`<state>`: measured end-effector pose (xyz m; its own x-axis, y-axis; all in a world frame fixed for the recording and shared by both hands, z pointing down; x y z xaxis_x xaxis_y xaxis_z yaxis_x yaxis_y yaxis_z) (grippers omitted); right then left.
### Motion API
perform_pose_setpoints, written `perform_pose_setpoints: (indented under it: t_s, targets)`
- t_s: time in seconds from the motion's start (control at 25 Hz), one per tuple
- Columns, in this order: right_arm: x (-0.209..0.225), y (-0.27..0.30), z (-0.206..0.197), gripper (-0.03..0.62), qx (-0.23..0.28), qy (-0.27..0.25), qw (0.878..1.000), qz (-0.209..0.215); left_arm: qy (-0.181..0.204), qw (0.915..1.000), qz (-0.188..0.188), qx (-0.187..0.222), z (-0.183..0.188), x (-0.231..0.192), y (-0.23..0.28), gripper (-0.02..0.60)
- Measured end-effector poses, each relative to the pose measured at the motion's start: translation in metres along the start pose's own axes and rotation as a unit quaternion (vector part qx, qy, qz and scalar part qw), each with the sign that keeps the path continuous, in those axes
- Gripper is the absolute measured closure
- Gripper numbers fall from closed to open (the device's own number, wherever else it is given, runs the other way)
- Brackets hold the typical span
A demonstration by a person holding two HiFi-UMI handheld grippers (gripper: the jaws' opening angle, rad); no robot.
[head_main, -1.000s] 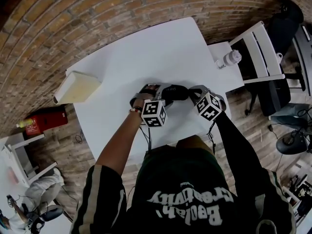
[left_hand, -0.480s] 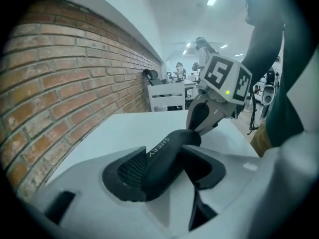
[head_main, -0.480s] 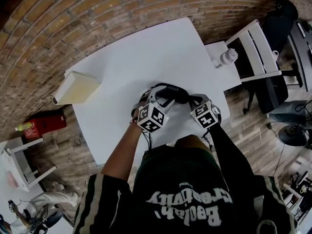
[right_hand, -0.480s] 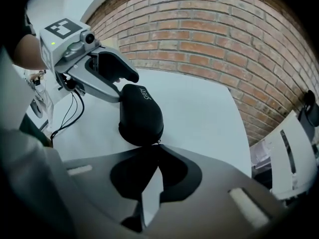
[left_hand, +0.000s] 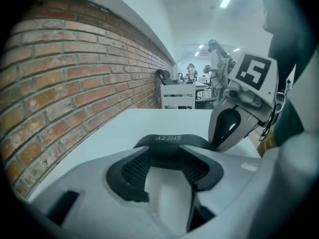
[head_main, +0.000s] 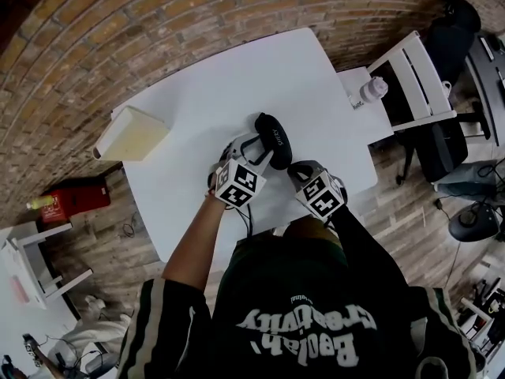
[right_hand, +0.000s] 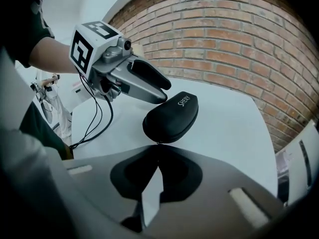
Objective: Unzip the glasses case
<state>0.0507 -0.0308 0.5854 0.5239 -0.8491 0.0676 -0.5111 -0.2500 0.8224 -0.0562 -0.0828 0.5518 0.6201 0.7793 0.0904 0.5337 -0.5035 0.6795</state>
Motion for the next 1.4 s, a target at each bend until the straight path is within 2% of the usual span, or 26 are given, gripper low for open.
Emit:
perform_pose_setpoints:
  t_s: [0.16, 0.28, 0.36, 0.48, 0.96, 1.2, 1.4]
  targets:
    - [-0.01, 0.012, 0.005, 0.58, -0.016, -0.009, 1.0, -0.002, -0.003, 0.9998, -0.016, 0.007, 0.006, 0.005, -0.006, 0.39]
    - [-0.014, 0.02, 0.003, 0.58, -0.034, -0.011, 0.999, -0.009, -0.017, 0.999, -0.04, -0.004, 0.007, 0.01, 0.001, 0.391]
    - [-0.015, 0.025, 0.001, 0.58, -0.042, -0.005, 0.999, -0.012, -0.034, 0.9975, -0.06, -0.017, 0.001, 0.013, 0.009, 0.395]
    - [-0.015, 0.028, -0.002, 0.58, -0.042, 0.012, 0.999, -0.015, -0.075, 0.9941, -0.078, -0.006, -0.005, 0.014, 0.013, 0.403]
    - [-0.013, 0.026, -0.003, 0.58, -0.034, 0.038, 0.998, -0.04, -0.078, 0.9946, -0.069, 0.003, -0.004, 0.014, 0.01, 0.403]
    - [-0.012, 0.025, -0.003, 0.58, -0.033, 0.033, 0.997, -0.059, -0.079, 0.9946, -0.067, 0.001, -0.004, 0.014, 0.01, 0.403]
    - [-0.006, 0.023, -0.001, 0.58, -0.031, 0.028, 0.997, -0.069, -0.094, 0.9934, -0.066, 0.004, -0.007, 0.012, 0.009, 0.403]
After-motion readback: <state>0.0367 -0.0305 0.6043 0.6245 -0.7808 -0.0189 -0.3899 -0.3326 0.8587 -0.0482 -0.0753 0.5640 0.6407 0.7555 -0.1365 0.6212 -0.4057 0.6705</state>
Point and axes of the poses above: the fingertips, and each gripper's own axes: y forward along the fingers, x to its right, z out of its top, the point moved 5 cm from there along -y, backward along the fingers, and after that the axes turned 4 degrees about -x, right-handed, at the moved point
